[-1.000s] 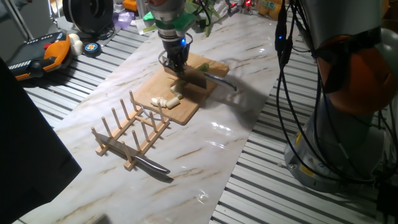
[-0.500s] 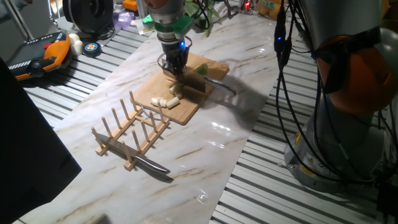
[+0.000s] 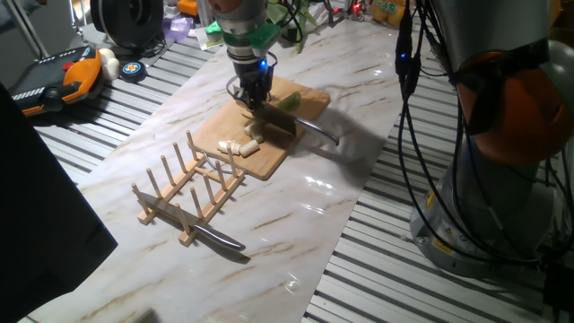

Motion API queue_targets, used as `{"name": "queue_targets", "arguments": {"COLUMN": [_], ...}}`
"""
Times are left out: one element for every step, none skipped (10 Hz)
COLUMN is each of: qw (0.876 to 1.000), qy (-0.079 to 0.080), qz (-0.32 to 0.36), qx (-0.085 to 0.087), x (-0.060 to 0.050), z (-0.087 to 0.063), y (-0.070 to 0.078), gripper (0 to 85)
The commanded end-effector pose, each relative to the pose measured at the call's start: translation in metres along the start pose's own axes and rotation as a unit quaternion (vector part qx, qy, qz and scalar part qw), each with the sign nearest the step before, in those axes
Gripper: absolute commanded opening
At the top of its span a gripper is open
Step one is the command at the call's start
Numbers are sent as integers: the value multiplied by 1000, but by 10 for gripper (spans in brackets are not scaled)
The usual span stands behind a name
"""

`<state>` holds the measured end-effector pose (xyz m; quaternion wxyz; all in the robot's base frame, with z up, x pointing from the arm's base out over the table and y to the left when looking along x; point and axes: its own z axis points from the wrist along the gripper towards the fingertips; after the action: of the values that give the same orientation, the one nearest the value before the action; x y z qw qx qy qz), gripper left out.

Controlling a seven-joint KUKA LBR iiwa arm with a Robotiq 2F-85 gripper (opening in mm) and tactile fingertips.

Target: Chop the scallions

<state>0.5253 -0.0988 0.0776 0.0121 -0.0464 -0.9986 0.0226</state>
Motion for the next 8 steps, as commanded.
{"name": "queue_targets", "arguments": {"qw": [1000, 1000, 1000, 1000, 1000, 1000, 1000, 1000], "qy": [-3, -4, -4, -6, -7, -10, -11, -13], "qz": [-1, -2, -2, -2, -2, -2, -1, -1], "qx": [2, 2, 2, 4, 6, 8, 9, 11], "x": [0, -1, -1, -1, -1, 0, 0, 0], "z": [-2, -6, -6, -6, -7, -8, -10, -12], "y": [-5, -12, -12, -12, -13, -14, -16, -18], "gripper": [257, 257, 260, 260, 260, 260, 257, 257]}}
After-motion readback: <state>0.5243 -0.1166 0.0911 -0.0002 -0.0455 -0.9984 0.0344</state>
